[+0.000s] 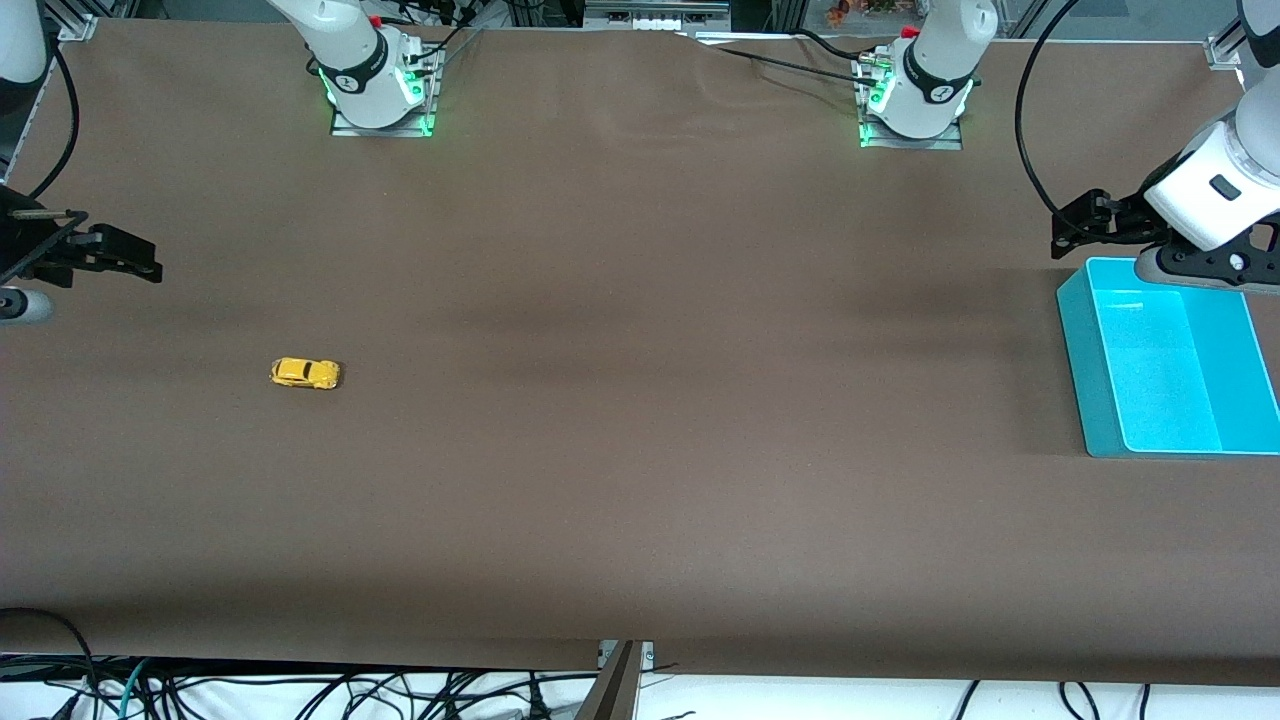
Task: Wind and store yellow beetle car
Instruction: 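Move the right gripper over the yellow beetle car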
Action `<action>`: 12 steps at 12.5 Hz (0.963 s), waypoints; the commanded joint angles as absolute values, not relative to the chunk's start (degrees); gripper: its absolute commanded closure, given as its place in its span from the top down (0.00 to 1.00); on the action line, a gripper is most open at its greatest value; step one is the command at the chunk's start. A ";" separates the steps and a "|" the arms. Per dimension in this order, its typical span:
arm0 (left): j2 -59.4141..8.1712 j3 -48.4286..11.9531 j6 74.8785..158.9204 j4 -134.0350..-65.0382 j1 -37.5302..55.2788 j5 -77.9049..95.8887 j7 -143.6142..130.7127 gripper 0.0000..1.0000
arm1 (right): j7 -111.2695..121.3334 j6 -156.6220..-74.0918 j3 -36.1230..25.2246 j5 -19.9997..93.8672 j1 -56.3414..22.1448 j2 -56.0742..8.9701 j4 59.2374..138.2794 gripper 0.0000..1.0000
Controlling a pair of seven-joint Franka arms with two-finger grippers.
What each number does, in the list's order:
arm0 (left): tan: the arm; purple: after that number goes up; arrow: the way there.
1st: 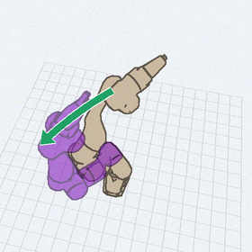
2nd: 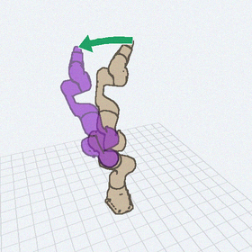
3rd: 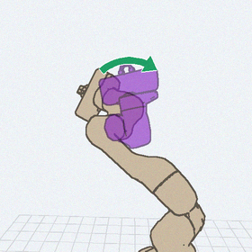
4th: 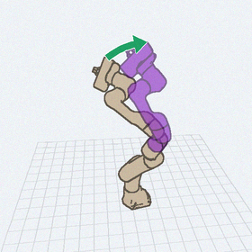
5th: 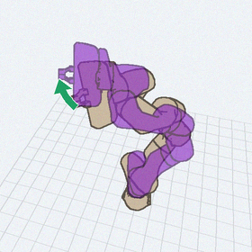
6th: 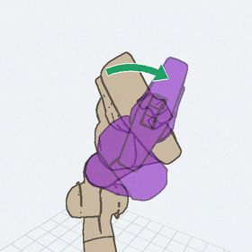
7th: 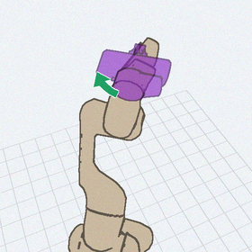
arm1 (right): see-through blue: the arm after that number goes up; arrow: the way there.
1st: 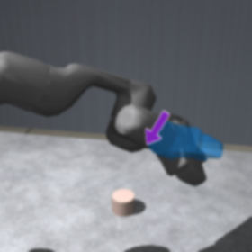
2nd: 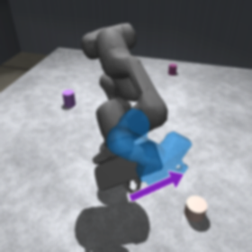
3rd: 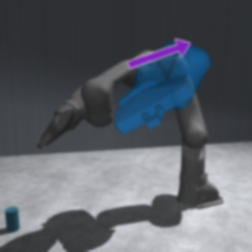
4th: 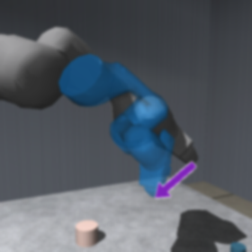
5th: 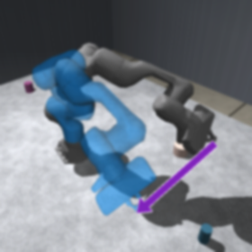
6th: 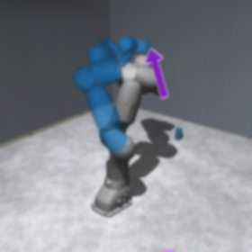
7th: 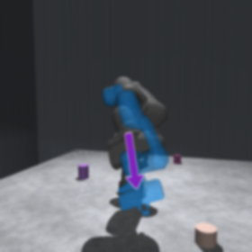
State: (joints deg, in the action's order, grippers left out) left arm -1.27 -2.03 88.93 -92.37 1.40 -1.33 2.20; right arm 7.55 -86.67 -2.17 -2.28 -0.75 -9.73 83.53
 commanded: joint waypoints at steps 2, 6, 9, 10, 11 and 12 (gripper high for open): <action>-1.85 -2.20 88.15 -90.88 1.23 -0.26 1.49 1.00 | 8.00 -86.66 -1.85 -2.02 -5.70 -11.33 84.11 1.00; -1.85 -2.29 88.15 -90.88 1.23 -0.26 1.49 1.00 | 8.52 -86.22 -1.85 -2.02 -8.26 -14.41 83.94 1.00; -1.85 -2.20 88.15 -90.88 1.23 -0.26 1.49 1.00 | 26.38 -86.83 -2.19 -2.90 -7.83 -17.65 84.29 1.00; -1.85 -2.28 88.15 -90.88 1.23 -0.26 1.49 1.00 | 31.41 -87.18 -2.37 -2.90 -7.39 -18.97 84.37 1.00; -1.85 -2.29 88.15 -90.88 1.23 -0.26 1.49 1.00 | 36.25 -87.36 -2.37 -3.07 -7.12 -20.64 84.55 1.00; -1.85 -2.29 88.15 -90.88 1.23 -0.26 1.49 1.00 | 41.78 -88.41 -2.37 -3.42 -7.12 -21.79 84.90 1.00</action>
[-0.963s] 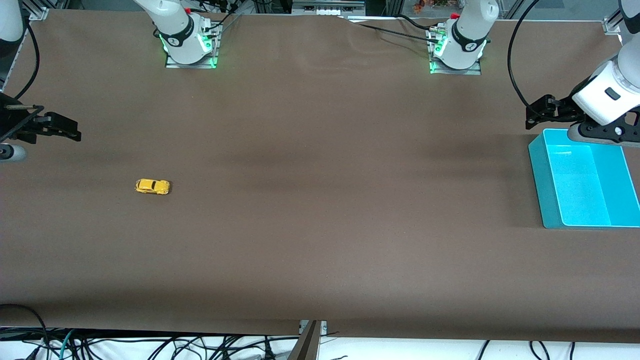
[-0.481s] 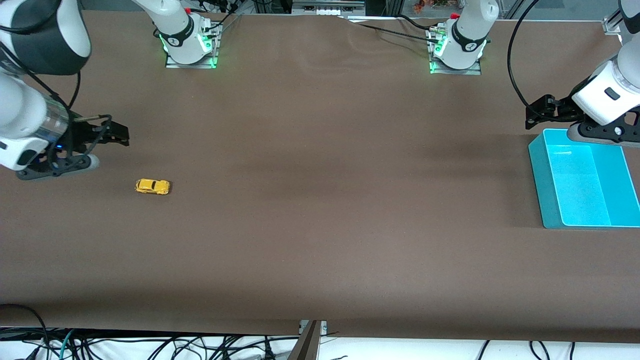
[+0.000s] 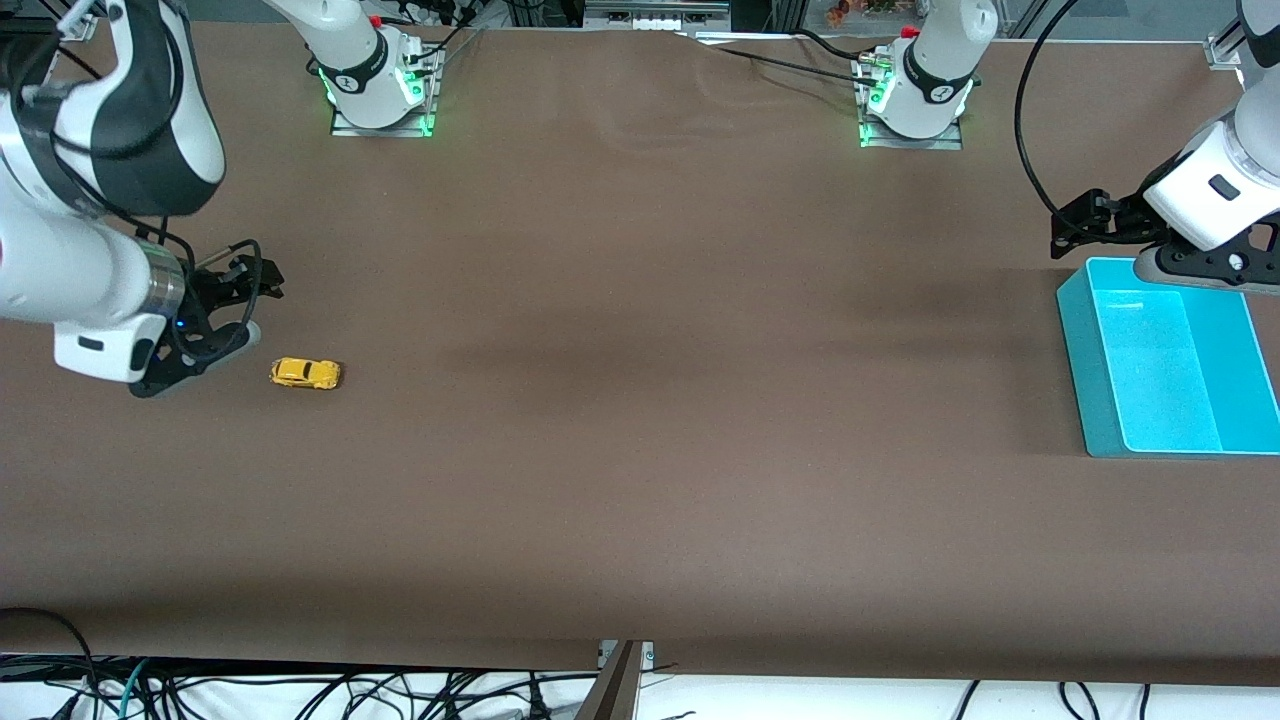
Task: Wind and store yellow beetle car
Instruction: 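Move the right gripper over the yellow beetle car, then lower the right gripper and close it on the yellow car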
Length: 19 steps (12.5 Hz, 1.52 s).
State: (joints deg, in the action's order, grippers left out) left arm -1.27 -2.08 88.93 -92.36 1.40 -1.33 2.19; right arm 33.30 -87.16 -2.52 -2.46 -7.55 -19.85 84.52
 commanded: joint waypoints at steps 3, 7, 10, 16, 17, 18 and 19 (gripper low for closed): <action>-1.85 -2.29 88.15 -90.88 1.23 -0.26 1.49 1.00 | 58.74 -99.45 -2.46 -4.66 -5.98 -22.76 92.78 1.00; -1.85 -2.28 88.15 -90.88 1.23 -0.26 1.49 1.00 | 76.87 -116.94 -2.46 -4.22 -3.52 -23.55 104.21 1.00; -1.85 -2.29 88.15 -90.88 1.23 -0.26 1.49 1.00 | 82.25 -126.62 -2.46 -4.04 -2.11 -23.20 111.51 1.00; -1.85 -2.20 88.15 -90.88 1.23 -0.26 1.49 1.00 | 89.63 -141.57 -2.46 -3.69 0.08 -23.12 121.19 1.00; -1.85 -2.28 88.15 -90.88 1.23 -0.26 1.49 1.00 | 90.61 -143.77 -2.46 -3.69 0.78 -23.20 122.51 1.00; -1.85 -2.29 88.15 -90.88 1.23 -0.26 1.49 1.00 | 91.22 -145.27 -2.46 -3.69 1.23 -23.29 123.48 1.00; -1.85 -2.29 88.15 -90.88 1.23 -0.26 1.49 1.00 | 91.84 -146.33 -2.46 -3.69 1.49 -23.38 123.83 1.00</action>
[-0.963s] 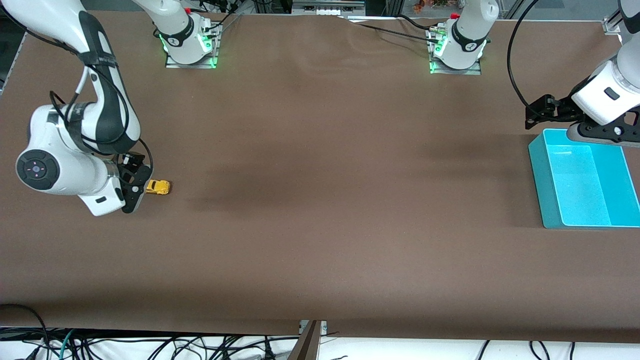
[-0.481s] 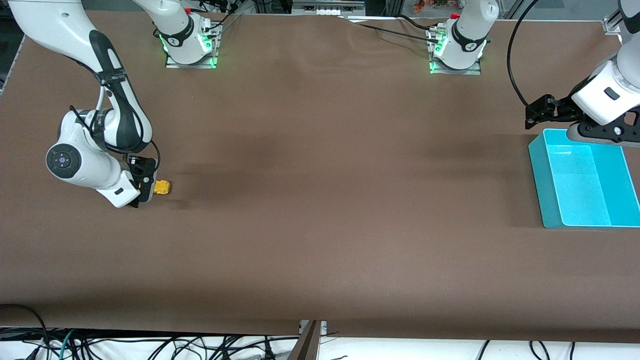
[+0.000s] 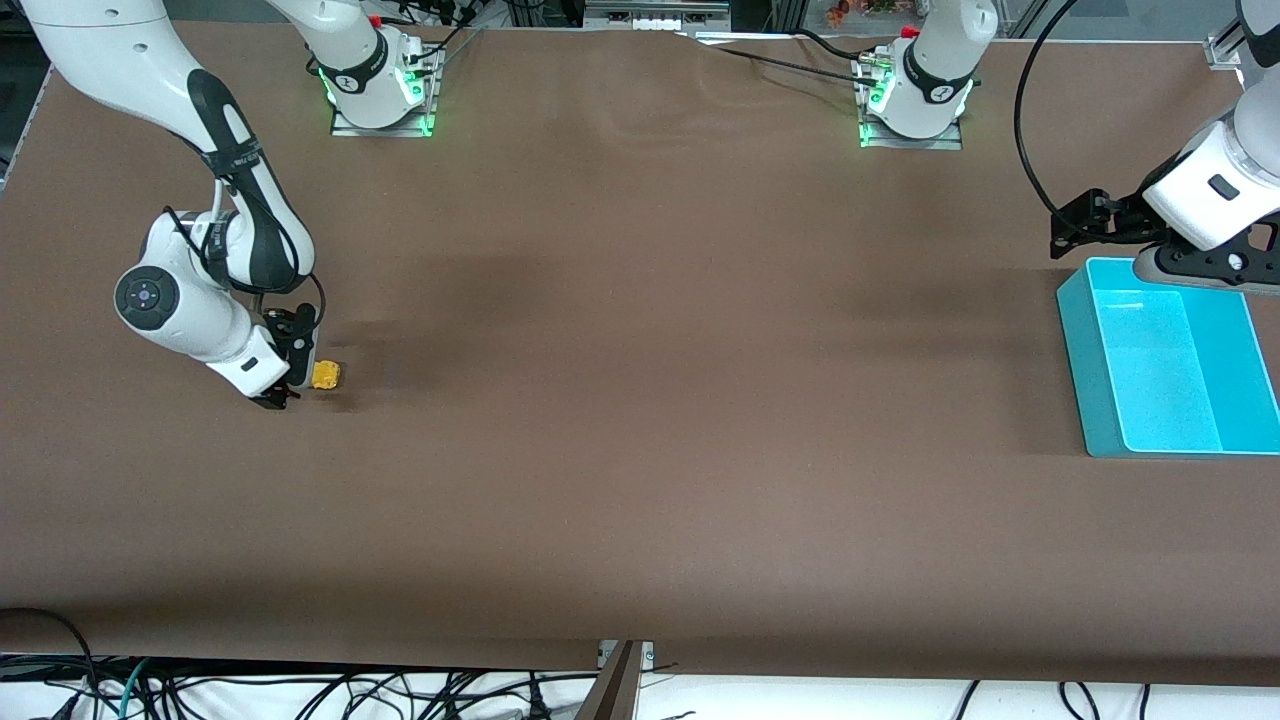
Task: Wind and store yellow beetle car
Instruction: 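Lower the right gripper and close it on the yellow car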
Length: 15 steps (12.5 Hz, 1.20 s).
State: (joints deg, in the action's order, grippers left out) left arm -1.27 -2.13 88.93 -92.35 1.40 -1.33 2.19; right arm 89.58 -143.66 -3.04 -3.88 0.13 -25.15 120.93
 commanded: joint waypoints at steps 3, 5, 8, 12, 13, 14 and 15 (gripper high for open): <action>-1.85 -2.28 88.15 -90.88 1.23 -0.26 1.49 1.00 | 92.29 -147.04 -2.37 -3.60 2.20 -23.55 124.01 0.91; -1.93 -2.28 88.15 -90.88 1.23 -0.26 1.49 1.00 | 92.29 -147.04 -2.37 -3.69 2.20 -23.55 124.01 0.43; -1.93 -2.29 88.15 -90.88 1.23 -0.26 1.49 1.00 | 93.60 -147.13 -2.29 -3.69 2.20 -23.64 123.93 0.18; -1.93 -2.29 88.15 -90.79 1.32 -0.26 1.49 1.00 | 97.73 -149.85 -2.29 -3.60 2.89 -26.01 123.93 0.10; -1.85 -2.29 88.15 -90.88 1.23 -0.26 1.49 1.00 | 99.04 -150.46 -2.29 -3.60 3.94 -26.54 123.84 0.11; -1.85 -2.29 88.15 -90.88 1.23 -0.26 1.49 1.00 | 100.79 -151.60 -2.20 -3.60 6.04 -27.24 123.66 0.11; -1.85 -2.29 88.15 -90.88 1.23 -0.26 1.49 1.00 | 101.85 -152.57 -2.20 -3.78 8.94 -27.94 123.40 0.12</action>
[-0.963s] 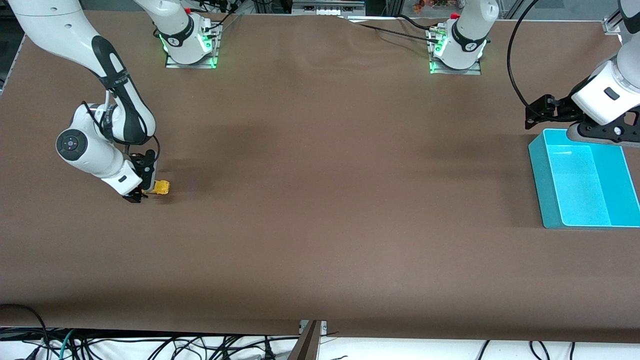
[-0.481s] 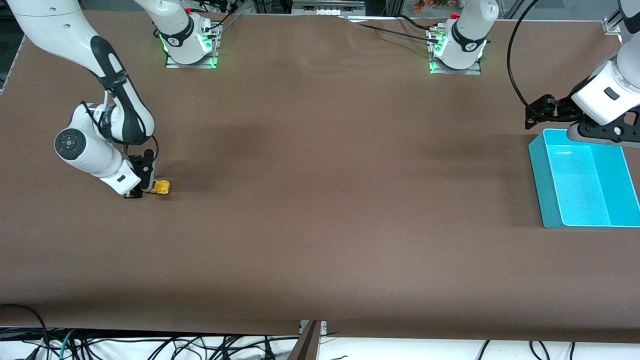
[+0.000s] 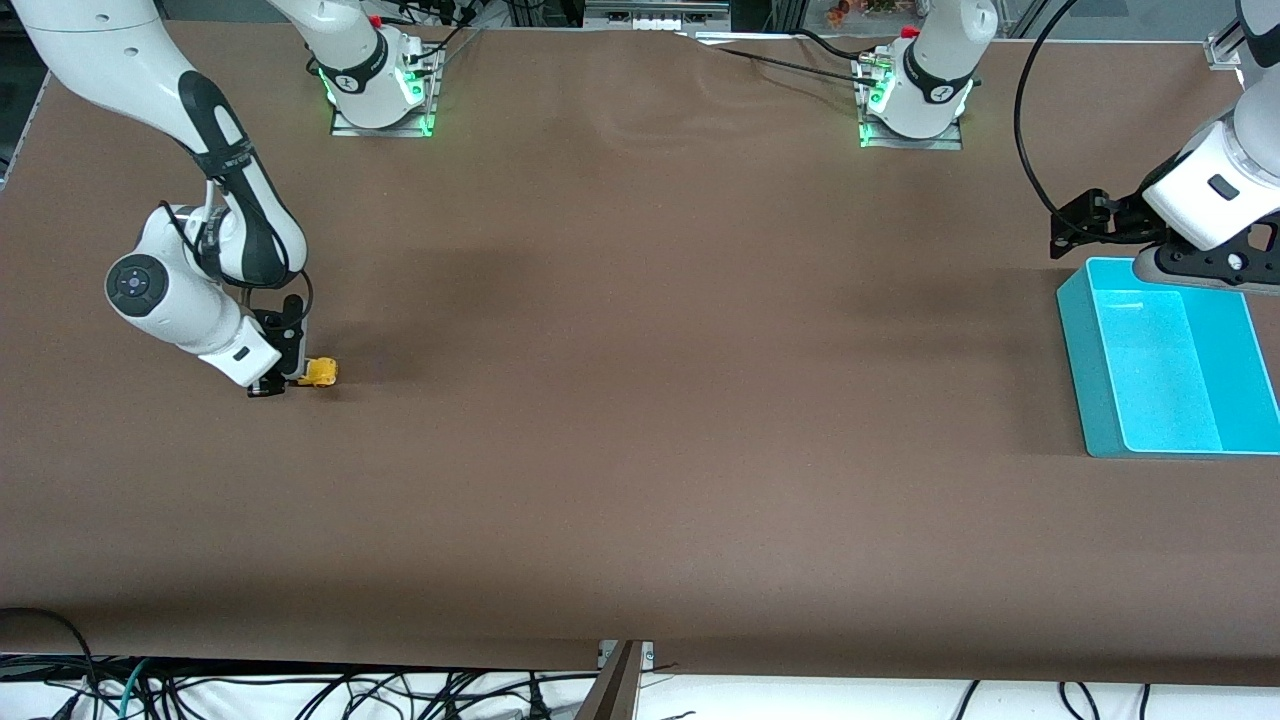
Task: Wind and store yellow beetle car
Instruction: 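Lower the right gripper and close it on the yellow car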
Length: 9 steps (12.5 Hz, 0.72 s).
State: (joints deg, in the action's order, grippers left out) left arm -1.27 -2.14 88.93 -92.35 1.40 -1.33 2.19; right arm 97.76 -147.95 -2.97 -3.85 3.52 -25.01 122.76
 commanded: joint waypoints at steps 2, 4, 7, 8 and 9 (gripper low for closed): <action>-1.85 -2.29 88.15 -90.88 1.23 -0.26 1.49 1.00 | 105.89 -153.98 -2.11 -3.78 14.39 -29.96 121.91 0.13; -1.85 -2.29 88.15 -90.79 1.23 -0.26 1.49 1.00 | 107.66 -154.25 -2.02 -3.78 18.17 -31.72 119.54 0.14; -1.85 -2.28 88.15 -90.88 1.23 -0.26 1.49 1.00 | 109.51 -154.25 -1.85 -3.69 21.18 -33.84 117.07 0.14; -1.85 -2.29 88.07 -90.88 1.23 -0.26 1.49 1.00 | 109.51 -154.25 -1.85 -3.60 21.27 -33.84 116.90 0.15; -1.85 -2.20 88.07 -90.88 1.23 -0.18 1.49 1.00 | 109.51 -154.25 -1.85 -3.34 21.27 -33.84 116.72 0.18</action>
State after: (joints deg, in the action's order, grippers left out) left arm -1.27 -2.17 88.93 -92.35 1.40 -1.33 2.19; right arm 108.35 -151.83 -2.52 -3.84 19.83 -27.88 119.20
